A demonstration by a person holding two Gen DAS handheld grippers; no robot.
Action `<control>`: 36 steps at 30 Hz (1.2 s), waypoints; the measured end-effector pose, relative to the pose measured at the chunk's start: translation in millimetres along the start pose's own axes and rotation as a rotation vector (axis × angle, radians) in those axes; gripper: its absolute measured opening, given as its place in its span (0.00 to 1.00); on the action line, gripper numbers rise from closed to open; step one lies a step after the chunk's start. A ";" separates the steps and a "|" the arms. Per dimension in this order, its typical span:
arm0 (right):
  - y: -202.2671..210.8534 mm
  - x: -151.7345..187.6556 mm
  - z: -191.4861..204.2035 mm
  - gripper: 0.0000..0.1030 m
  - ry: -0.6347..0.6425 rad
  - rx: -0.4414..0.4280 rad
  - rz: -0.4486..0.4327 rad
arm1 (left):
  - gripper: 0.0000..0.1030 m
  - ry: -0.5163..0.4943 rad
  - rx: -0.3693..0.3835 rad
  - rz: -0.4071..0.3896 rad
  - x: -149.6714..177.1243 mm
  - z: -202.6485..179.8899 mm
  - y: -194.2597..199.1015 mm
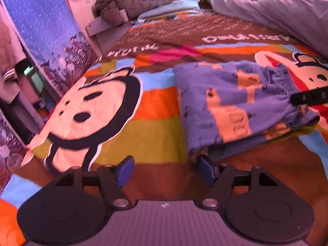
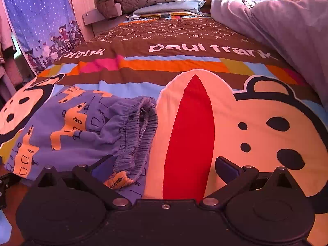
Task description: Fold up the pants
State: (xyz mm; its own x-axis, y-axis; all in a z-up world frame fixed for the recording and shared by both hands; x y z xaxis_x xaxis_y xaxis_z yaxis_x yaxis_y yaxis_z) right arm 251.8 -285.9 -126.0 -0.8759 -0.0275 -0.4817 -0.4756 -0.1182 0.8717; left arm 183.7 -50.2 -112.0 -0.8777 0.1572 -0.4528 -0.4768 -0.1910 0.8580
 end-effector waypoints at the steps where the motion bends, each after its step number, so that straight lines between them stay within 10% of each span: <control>1: 1.7 -0.5 0.3 0.99 0.002 0.007 -0.001 | 0.71 0.003 -0.004 0.013 4.0 3.7 7.7; 9: 30.1 -21.5 5.9 0.99 0.027 0.028 -0.178 | 0.92 -0.020 0.059 -0.240 -45.1 -14.3 60.0; 16: 9.4 -22.9 -11.4 0.99 0.024 0.166 -0.149 | 0.94 0.127 0.064 0.039 -53.9 -1.6 -25.6; 22: -12.1 -9.1 -39.0 0.99 -0.059 0.197 -0.019 | 1.00 0.358 0.259 0.070 -22.5 30.3 -33.2; 36: 22.6 -9.5 -22.6 0.99 -0.096 0.118 -0.087 | 1.00 0.349 0.227 0.049 -15.1 25.7 -29.6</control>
State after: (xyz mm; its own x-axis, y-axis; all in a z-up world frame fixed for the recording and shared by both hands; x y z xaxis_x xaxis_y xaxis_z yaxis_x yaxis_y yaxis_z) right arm 251.2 -310.7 -103.7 -0.8319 0.0732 -0.5500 -0.5514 0.0011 0.8342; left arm 212.3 -22.0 -124.4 -0.8815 -0.1924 -0.4312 -0.4452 0.0341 0.8948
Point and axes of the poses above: each gripper's, at about its wrist camera, not at the fingertips, and y roughly against the way its jaws point, z to its left, x to its underside, the point moved 9 cm from there along -y, roughly the way its jaws point, and after that the axes turned 13 degrees about z, right-handed, at the moved point
